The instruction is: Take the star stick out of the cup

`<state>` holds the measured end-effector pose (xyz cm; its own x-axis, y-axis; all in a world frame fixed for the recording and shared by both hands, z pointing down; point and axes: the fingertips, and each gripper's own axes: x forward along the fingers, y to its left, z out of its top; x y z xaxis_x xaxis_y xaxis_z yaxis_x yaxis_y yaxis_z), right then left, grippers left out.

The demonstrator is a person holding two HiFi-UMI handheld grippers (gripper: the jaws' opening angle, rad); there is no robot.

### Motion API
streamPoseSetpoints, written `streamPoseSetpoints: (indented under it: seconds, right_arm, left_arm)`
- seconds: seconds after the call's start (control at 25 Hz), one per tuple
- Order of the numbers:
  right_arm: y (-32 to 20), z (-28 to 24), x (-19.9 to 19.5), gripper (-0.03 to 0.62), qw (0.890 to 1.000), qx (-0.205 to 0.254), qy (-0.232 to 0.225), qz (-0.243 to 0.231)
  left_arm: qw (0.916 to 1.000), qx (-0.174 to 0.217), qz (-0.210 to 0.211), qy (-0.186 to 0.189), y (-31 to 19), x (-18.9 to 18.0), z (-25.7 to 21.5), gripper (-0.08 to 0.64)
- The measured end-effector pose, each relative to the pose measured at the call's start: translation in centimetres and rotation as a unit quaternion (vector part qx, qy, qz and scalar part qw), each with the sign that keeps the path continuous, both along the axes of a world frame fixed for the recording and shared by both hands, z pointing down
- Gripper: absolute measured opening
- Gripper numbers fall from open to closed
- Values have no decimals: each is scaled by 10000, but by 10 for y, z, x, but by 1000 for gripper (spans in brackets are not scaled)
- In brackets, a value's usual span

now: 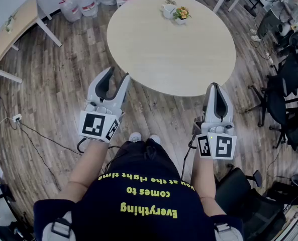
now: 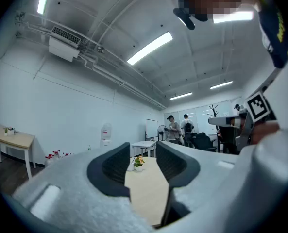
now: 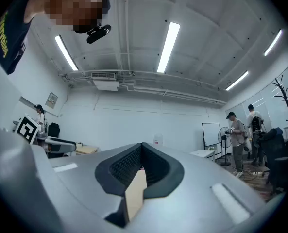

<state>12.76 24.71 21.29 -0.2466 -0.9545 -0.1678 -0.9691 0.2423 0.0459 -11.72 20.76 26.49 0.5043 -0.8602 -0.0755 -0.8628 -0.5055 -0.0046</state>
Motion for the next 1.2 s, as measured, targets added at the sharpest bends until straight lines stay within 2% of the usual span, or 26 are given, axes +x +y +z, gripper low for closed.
streamPoseSetpoints:
  seconds: [0.08, 0.2, 0.4, 0.68, 0.76, 0.8, 0.88, 0.92, 1.04, 1.2]
  right_arm:
    - [1, 0, 4, 11, 10000, -12, 2, -20]
    - [1, 1, 9, 11, 10000, -24, 1, -45]
    - [1, 3, 16, 11, 10000, -28, -24, -75]
    - [-2, 7, 30, 11, 9999, -64, -54, -122]
    - [-4, 9, 33, 11, 9997, -150, -35, -194]
    - [-6, 11, 34, 13, 9994, -221, -32, -269]
    - [-10, 16, 37, 55, 9984, -339, -44, -444]
    - [-10, 17, 40, 99, 9981, -354, -53, -510]
    - [-11, 17, 52, 169, 9977, -303, -82, -593]
    - [-20, 18, 60, 207, 9973, -330, -161, -644]
  left_arm:
    - [10000, -8, 21, 5, 4, 5, 0, 113]
    - [10000, -36, 36, -2, 6, 10, 1, 34]
    - [10000, -42, 31, -54, 6, 17, 2, 5]
    - [9999, -40, -28, -97, 5, 30, 2, 5]
    - [9999, -70, -33, -98, 5, 35, 2, 37]
    - [9999, -104, -45, -90, 3, 38, 2, 93]
    - [9998, -167, -105, -82, 2, 43, 4, 184]
    - [9997, -173, -153, -87, 1, 47, 5, 209]
    - [9994, -123, -309, -109, 2, 56, 3, 248]
    - [9988, -132, -428, -180, 0, 59, 0, 264]
